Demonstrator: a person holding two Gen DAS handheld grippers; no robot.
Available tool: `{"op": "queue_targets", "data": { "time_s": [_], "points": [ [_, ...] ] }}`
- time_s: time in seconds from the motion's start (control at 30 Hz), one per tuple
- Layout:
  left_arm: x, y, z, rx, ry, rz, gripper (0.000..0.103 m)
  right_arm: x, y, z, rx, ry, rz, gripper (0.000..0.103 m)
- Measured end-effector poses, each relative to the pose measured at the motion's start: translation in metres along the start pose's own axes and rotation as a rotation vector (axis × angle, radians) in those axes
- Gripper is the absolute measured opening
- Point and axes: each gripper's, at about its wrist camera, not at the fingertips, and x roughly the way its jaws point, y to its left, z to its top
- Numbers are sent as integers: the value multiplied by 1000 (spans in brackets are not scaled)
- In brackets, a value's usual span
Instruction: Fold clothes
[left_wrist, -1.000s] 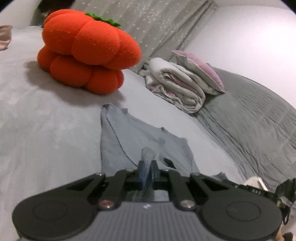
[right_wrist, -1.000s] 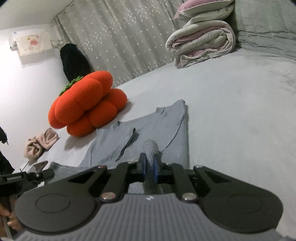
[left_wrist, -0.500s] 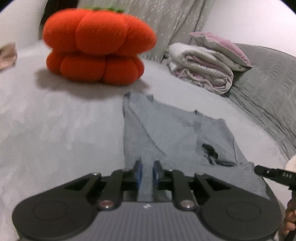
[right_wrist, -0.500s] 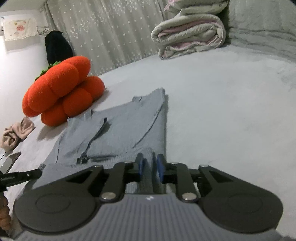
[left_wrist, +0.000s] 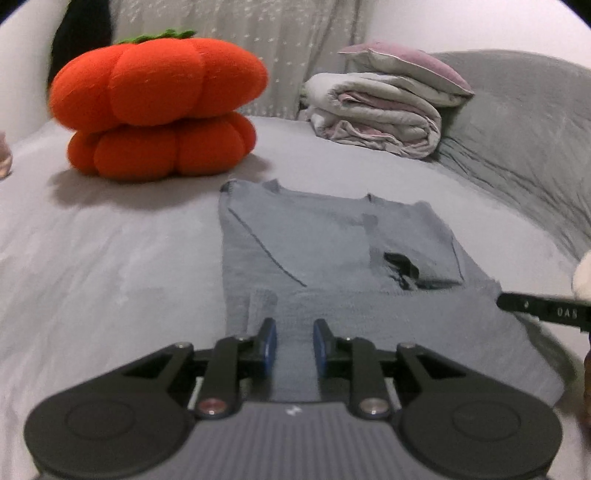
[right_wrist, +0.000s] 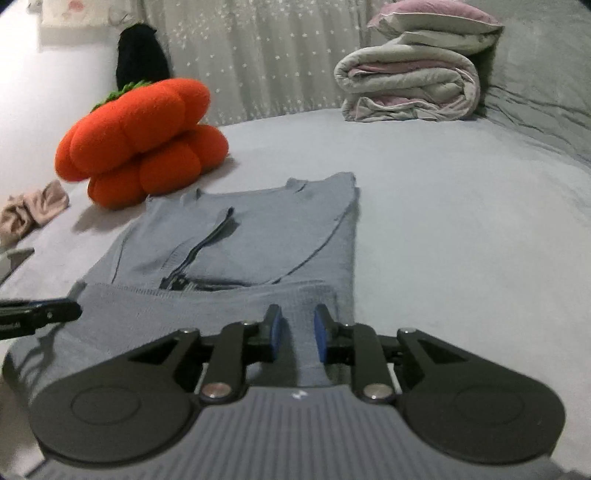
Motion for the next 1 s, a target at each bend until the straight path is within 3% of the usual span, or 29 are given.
{"op": "queue_targets", "data": {
  "time_s": [0.13, 0.2, 0.3, 0.6, 0.77, 1.0],
  "points": [
    [-14, 15, 5, -105, 46, -74, 40, -13, -9, 8, 63, 25, 39, 30],
    [-17, 22, 4, -145, 75, -87, 47, -19, -12, 10, 94, 44, 70, 44],
    [-19, 40, 0, -234, 143, -95, 48, -27, -17, 10, 139, 90, 124, 51],
    [-31, 81, -21, -514, 293, -221, 49, -37, -48, 0, 391, 264, 198, 53],
    [-28, 87, -34, -577, 404, -333, 52, -45, -64, -10, 547, 350, 257, 53],
    [-6, 78, -49, -701, 436, -429, 51, -40, -73, -24, 702, 433, 367, 53]
  ]
}}
